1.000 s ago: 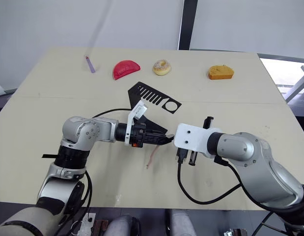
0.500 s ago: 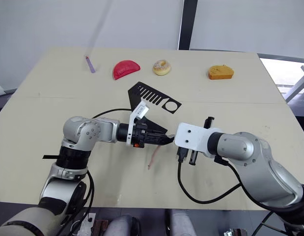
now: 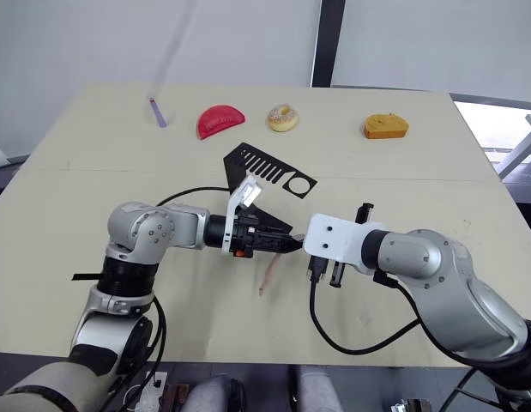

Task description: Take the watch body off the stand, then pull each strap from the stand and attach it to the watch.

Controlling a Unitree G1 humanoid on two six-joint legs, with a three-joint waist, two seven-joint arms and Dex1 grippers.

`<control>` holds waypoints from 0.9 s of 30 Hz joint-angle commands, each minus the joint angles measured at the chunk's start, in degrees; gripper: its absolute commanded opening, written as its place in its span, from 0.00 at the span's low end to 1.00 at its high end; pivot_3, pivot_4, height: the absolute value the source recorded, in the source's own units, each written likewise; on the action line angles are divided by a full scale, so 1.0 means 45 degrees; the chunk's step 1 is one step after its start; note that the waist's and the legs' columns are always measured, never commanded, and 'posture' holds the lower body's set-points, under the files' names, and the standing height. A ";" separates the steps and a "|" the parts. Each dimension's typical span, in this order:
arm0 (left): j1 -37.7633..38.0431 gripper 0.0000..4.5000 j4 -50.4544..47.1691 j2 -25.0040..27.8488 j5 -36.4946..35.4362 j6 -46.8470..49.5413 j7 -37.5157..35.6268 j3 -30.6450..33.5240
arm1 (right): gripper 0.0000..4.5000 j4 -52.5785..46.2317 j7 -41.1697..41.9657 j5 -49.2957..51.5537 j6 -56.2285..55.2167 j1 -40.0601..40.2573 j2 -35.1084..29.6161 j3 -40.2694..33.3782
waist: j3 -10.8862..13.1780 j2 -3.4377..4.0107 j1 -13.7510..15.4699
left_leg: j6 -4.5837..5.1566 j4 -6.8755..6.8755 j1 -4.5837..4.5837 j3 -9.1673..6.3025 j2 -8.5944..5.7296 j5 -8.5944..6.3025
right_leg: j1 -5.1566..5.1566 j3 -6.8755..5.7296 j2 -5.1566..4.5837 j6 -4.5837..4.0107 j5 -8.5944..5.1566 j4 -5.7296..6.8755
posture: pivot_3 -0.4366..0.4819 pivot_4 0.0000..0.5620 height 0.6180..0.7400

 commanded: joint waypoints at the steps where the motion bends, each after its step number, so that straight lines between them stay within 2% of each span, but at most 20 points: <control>1: -0.0338 0.36 -0.0846 -0.0520 -0.0872 0.0040 -0.0260 -0.0146 | 0.00 -0.0351 -0.0153 -0.0001 -0.0078 -0.0230 0.0172 -0.0060 | 0.0000 0.0000 -0.0001 | 0.0000 0.0000 0.0001 0.0000 0.0000 0.0000 | 0.0000 0.0000 0.0000 0.0000 0.0000 0.0000 | 0.48 0.27 0.98; 27: -0.0460 0.36 -0.1040 -0.0840 -0.0927 0.0061 0.0017 -0.0047 | 0.00 -0.0255 -0.0150 -0.0097 0.0070 -0.0479 0.0255 0.0013 | 0.0000 0.0000 0.0000 | -0.0002 0.0000 0.0000 0.0000 0.0000 0.0000 | 0.0000 -0.0001 0.0000 0.0000 0.0000 -0.0001 | 0.48 0.27 0.98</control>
